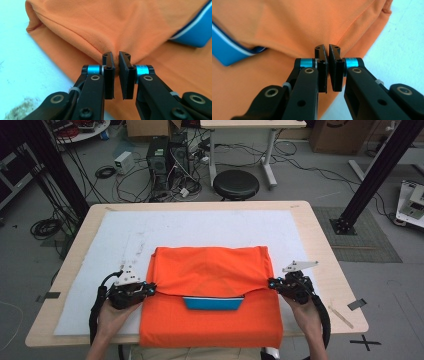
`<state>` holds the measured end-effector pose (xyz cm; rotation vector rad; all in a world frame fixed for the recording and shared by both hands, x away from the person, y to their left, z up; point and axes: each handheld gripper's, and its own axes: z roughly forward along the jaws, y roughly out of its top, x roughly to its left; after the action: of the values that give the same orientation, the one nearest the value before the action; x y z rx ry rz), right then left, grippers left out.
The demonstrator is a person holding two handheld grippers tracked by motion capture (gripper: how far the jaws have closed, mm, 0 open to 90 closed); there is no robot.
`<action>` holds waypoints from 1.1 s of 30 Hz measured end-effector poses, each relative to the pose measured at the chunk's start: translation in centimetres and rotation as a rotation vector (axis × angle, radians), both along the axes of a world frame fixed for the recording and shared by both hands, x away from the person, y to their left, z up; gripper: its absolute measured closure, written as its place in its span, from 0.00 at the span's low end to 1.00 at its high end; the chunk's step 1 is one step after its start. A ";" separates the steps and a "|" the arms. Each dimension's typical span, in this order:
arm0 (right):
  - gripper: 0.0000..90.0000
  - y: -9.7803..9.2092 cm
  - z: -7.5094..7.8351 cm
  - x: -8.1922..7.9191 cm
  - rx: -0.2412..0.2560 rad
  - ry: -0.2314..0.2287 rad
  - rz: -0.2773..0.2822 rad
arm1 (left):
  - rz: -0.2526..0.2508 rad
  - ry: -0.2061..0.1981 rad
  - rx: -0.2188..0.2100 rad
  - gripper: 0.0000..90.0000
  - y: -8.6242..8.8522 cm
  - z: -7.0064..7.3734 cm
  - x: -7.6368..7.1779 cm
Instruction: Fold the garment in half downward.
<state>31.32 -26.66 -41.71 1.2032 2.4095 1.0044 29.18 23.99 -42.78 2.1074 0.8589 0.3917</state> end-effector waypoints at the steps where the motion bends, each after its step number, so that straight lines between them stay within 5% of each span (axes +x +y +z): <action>1: 0.97 -0.1 0.0 -0.3 0.003 0.009 0.006 | -0.005 -0.001 0.004 0.92 0.1 0.1 -0.3; 8: 0.97 -1.4 0.0 -2.5 0.067 0.018 0.042 | -0.044 -0.008 -0.031 0.92 1.2 0.9 -2.9; 19: 0.97 -1.9 -0.2 -6.2 0.078 0.011 0.063 | -0.079 0.017 -0.025 0.92 1.4 0.1 -6.1; 33: 0.91 -2.2 -1.5 -7.2 0.086 0.044 0.069 | -0.110 0.086 -0.041 0.91 1.8 -1.6 -6.5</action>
<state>24.14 -28.82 -43.23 1.1891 2.4799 1.1237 22.72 25.83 -44.36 2.1353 0.7885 0.2255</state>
